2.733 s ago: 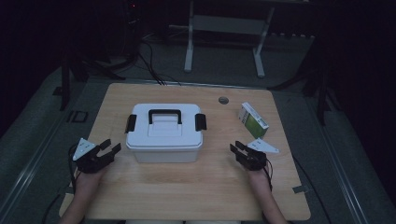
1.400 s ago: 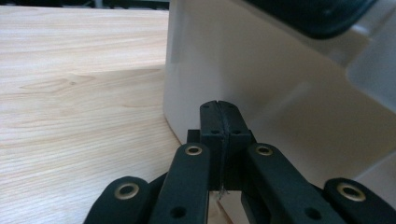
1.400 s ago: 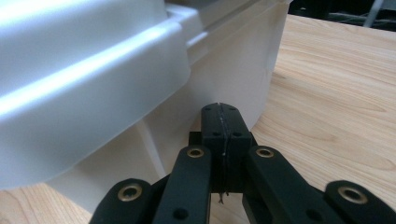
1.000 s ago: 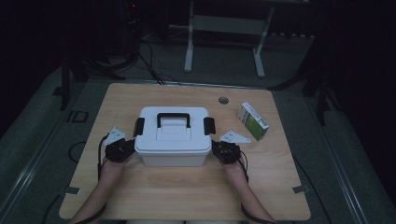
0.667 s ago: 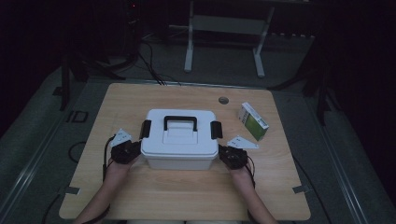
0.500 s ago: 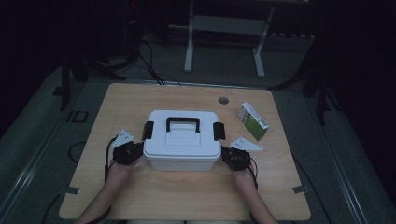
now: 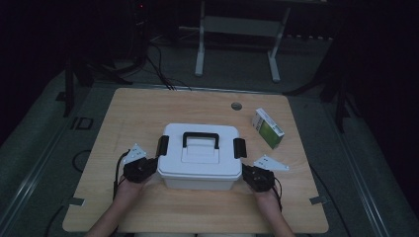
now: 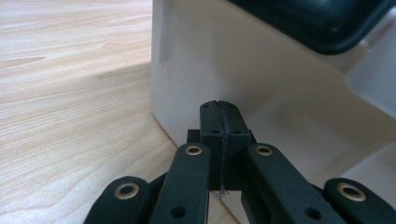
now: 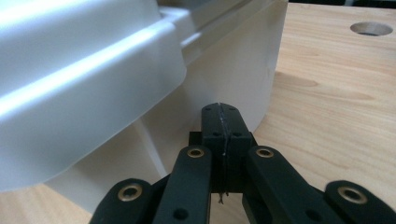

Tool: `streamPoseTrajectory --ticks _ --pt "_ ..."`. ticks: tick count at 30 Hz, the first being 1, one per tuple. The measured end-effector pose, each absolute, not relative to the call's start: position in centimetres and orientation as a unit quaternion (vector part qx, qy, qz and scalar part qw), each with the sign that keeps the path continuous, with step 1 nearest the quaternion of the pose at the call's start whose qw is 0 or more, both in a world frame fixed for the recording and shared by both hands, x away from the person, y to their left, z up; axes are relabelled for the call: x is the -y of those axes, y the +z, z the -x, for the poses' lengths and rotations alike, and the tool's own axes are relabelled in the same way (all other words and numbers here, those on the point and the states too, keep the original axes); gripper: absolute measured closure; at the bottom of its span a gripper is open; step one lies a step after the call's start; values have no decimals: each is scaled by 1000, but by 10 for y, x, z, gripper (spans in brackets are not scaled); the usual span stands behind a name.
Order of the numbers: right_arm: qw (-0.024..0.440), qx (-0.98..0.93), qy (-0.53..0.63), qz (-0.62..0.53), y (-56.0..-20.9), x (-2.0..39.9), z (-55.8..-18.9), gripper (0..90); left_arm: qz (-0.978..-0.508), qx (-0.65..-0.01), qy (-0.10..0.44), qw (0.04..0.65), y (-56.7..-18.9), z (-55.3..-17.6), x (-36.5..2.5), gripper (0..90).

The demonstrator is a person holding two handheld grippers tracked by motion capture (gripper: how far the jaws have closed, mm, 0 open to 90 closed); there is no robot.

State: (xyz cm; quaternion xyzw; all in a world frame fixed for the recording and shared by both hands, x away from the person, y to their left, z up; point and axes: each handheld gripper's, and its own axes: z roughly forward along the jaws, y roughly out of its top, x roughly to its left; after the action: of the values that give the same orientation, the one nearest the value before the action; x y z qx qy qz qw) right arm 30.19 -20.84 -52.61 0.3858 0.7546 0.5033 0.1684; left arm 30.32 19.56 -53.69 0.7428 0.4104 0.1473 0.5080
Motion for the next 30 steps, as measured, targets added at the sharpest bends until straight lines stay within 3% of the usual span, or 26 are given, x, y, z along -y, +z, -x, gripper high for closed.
streamPoseTrajectory --ticks 15,18,22,24,25,27,29,30 --pt "161 -754 505 -388 -526 219 -284 900 -751 -392 119 518 -537 -287 -195 895" --pt "151 -749 515 -388 -528 223 -286 887 -749 -396 113 519 -540 -289 -199 801" --pt "163 -746 504 -403 -533 235 -288 863 -766 -396 120 491 -545 -287 -212 777" --pt "165 -745 502 -407 -535 245 -289 744 -769 -409 117 478 -547 -285 -230 658" --pt "171 -746 499 -406 -535 250 -289 638 -770 -410 118 474 -547 -285 -234 607" --pt "188 -746 492 -408 -534 257 -288 499 -772 -412 108 471 -547 -284 -245 539" --pt "189 -743 488 -418 -535 266 -289 391 -775 -411 109 468 -545 -282 -254 516" --pt "189 -743 488 -418 -535 266 -289 391 -775 -411 109 468 -545 -282 -254 482"
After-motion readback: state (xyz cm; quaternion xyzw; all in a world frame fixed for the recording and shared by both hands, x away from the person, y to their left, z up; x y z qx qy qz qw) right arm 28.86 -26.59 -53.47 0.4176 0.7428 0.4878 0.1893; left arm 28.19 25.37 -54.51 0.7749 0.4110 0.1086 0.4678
